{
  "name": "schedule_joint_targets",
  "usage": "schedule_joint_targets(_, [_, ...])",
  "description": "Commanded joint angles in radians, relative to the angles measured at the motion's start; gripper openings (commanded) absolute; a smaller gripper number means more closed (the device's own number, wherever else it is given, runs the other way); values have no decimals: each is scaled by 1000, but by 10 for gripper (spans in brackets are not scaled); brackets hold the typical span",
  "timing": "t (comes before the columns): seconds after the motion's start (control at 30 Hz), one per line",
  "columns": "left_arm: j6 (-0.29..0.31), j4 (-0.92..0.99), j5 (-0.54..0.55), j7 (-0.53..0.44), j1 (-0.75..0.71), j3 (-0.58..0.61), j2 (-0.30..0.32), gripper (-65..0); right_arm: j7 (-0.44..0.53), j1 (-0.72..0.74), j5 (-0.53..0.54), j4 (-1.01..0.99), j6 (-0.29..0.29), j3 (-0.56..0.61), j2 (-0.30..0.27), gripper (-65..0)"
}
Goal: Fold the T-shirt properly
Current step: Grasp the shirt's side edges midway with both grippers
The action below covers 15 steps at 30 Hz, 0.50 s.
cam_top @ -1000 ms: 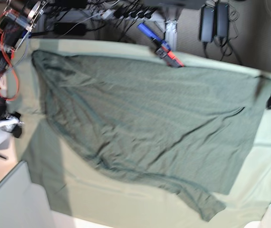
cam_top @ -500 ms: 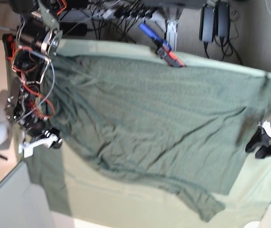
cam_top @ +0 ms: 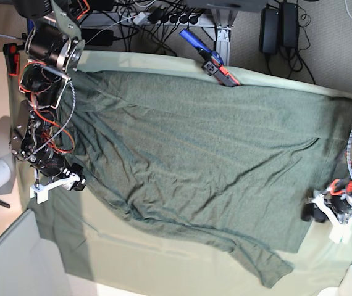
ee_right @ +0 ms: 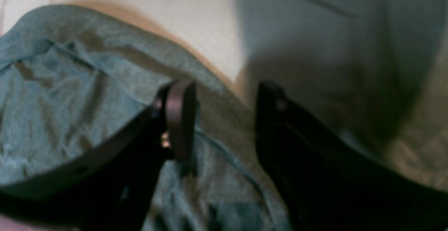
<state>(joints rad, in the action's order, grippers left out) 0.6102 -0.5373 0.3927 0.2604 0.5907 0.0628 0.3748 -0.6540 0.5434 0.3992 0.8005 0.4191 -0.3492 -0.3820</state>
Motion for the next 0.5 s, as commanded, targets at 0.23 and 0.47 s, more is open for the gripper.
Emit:
schedule_joint_targets(0.23, [-40,-10,-5,2,22,10,-28,-302,21,30,13,18,5,-3,-16,-368])
schedule_joint_targets(0.47, [-8,-11,35,27,24,12,-27,-320,21,30,110,18,6,-3,-14,-368])
